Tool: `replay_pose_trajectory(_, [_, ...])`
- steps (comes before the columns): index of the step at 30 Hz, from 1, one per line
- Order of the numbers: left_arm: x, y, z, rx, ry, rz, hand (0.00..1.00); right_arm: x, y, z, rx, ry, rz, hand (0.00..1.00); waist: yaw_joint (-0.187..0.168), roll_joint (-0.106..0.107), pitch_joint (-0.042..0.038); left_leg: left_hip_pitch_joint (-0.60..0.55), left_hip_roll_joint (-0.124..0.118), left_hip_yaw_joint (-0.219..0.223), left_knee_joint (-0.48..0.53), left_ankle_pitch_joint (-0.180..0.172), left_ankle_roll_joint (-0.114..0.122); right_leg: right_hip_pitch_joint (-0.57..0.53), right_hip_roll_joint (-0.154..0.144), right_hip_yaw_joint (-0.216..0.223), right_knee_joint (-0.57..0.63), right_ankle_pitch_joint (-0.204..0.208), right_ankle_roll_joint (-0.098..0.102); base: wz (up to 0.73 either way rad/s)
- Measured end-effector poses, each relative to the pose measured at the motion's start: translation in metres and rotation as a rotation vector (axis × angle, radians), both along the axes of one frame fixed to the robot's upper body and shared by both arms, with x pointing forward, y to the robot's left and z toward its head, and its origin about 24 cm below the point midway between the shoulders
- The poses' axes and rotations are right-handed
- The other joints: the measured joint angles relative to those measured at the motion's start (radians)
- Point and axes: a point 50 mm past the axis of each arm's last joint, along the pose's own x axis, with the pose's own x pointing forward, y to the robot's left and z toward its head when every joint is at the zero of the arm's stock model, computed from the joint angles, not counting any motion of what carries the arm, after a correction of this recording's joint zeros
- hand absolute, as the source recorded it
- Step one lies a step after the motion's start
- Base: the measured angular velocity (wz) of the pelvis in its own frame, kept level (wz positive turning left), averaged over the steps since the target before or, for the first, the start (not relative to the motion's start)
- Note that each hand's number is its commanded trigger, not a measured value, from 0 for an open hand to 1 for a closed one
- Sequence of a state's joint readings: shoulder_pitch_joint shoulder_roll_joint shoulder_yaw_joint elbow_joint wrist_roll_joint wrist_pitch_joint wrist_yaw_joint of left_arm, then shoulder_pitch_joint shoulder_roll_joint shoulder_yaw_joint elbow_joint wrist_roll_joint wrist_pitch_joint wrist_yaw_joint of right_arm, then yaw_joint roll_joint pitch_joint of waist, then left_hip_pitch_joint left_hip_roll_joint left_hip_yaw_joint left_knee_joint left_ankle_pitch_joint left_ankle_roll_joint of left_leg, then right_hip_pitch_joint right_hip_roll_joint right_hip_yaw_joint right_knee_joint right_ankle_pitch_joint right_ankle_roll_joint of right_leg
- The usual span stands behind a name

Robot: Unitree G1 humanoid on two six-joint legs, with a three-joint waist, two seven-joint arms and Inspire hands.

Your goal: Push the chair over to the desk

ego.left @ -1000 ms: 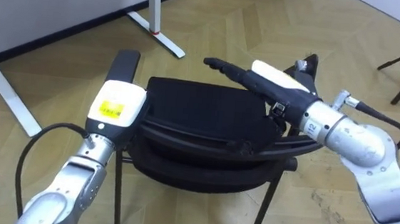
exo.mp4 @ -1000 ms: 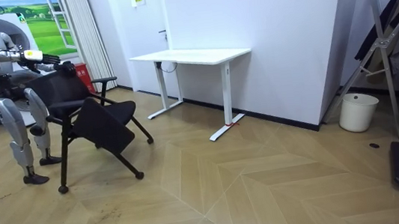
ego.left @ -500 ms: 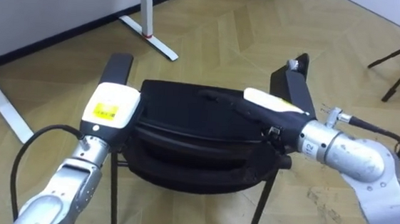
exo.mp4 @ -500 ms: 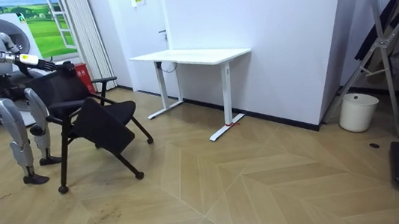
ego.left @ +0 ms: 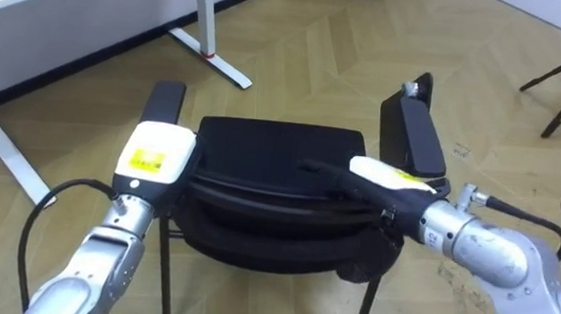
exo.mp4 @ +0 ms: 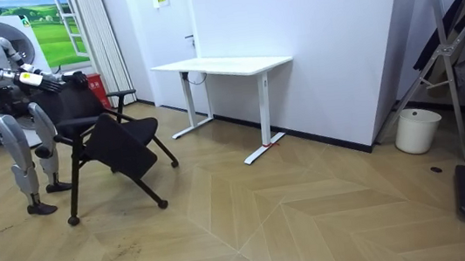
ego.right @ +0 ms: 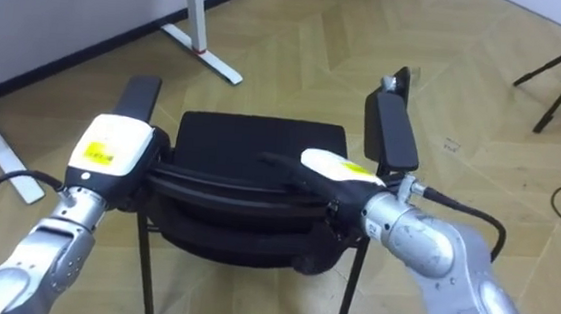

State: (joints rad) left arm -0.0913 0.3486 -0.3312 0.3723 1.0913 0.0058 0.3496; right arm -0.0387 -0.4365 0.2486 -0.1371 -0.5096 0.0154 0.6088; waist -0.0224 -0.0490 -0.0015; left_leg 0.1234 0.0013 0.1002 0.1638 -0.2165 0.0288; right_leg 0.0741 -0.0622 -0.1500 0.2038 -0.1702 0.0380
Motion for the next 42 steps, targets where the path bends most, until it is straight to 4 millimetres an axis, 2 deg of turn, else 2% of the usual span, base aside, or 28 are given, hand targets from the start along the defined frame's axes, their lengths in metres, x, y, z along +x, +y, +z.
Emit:
replay_pose_trajectory(6, [-0.001,-0.002,-0.002,-0.01,-0.005,0.007,1.0,-0.002,0.001,-0.016,-0.004,-0.071,-0.084,0.0,-0.001,0.007,0.0005,-0.004,0.0,-0.006,0.002,0.0,0.0,-0.001,0.0,-0.003,0.001,0.0,0.0,0.0])
replay_pose_trajectory(7, [-0.002,-0.002,-0.002,-0.011,-0.003,0.006,1.0,-0.002,0.001,-0.02,-0.019,-0.086,-0.101,0.0,0.0,0.007,-0.0027,-0.007,0.0,-0.006,0.002,0.0,0.0,-0.004,0.0,-0.003,0.001,0.0,0.0,0.0])
replay_pose_trajectory(10, [-0.003,-0.006,-0.003,-0.015,0.003,-0.007,1.0,0.001,-0.002,-0.028,-0.069,-0.128,-0.137,0.0,0.002,0.014,-0.0037,-0.007,-0.001,-0.006,0.001,0.0,0.0,-0.004,0.0,-0.002,0.001,0.0,0.0,0.0])
replay_pose_trajectory(12, [-0.004,-0.007,-0.003,-0.02,0.007,-0.004,1.0,0.001,-0.001,-0.029,-0.081,-0.154,-0.14,0.0,0.002,0.021,-0.0017,-0.007,0.0,-0.008,0.002,0.0,0.0,-0.003,0.0,-0.003,0.001,0.0,0.0,0.0])
replay_pose_trajectory(13, [-0.004,-0.006,-0.004,-0.02,0.01,-0.001,1.0,0.001,0.0,-0.031,-0.081,-0.17,-0.143,0.0,0.0,0.02,-0.0035,-0.007,-0.001,-0.009,0.003,0.0,0.0,-0.002,0.0,-0.004,0.001,0.0,0.0,0.0])
replay_pose_trajectory(21, [-0.003,-0.006,-0.003,-0.016,0.021,0.006,1.0,-0.001,0.004,-0.041,-0.11,-0.248,-0.161,0.0,-0.006,0.027,0.0011,-0.009,-0.001,-0.009,0.003,0.0,0.001,-0.003,-0.001,-0.006,0.001,0.006,0.001,0.0])
replay_pose_trajectory(32, [-0.001,-0.009,-0.004,-0.026,0.033,0.006,1.0,-0.003,0.003,-0.06,-0.271,-0.388,-0.126,0.0,-0.008,0.031,0.0037,-0.008,-0.001,-0.019,0.001,-0.001,0.001,0.006,-0.001,-0.015,-0.002,0.009,0.0,0.01])
replay_pose_trajectory(33, [-0.001,-0.01,-0.004,-0.028,0.036,0.005,1.0,-0.002,0.002,-0.061,-0.289,-0.401,-0.124,0.05,-0.007,0.031,0.004,-0.008,-0.001,-0.019,0.001,-0.001,0.001,0.006,-0.001,-0.015,-0.002,0.009,0.0,0.0])
replay_pose_trajectory(34, [0.0,-0.011,-0.004,-0.029,0.04,0.002,1.0,-0.001,0.001,-0.062,-0.307,-0.411,-0.122,0.95,-0.006,0.031,0.004,-0.008,-0.001,-0.019,0.002,-0.001,0.001,0.006,-0.001,-0.015,-0.002,0.009,0.0,0.0])
replay_pose_trajectory(35, [0.001,-0.012,-0.004,-0.031,0.043,0.0,1.0,0.001,0.0,-0.063,-0.323,-0.421,-0.12,1.0,-0.007,0.031,0.0045,-0.008,-0.001,-0.02,0.003,-0.001,0.001,0.006,0.0,-0.015,-0.001,0.01,0.0,0.0])
replay_pose_trajectory(42, [0.003,-0.019,-0.002,-0.035,0.052,-0.031,1.0,0.01,-0.008,-0.069,-0.376,-0.461,-0.139,1.0,-0.006,0.028,0.0076,-0.007,-0.001,-0.021,0.003,-0.001,0.001,0.007,0.0,-0.014,-0.001,0.01,0.0,0.0])
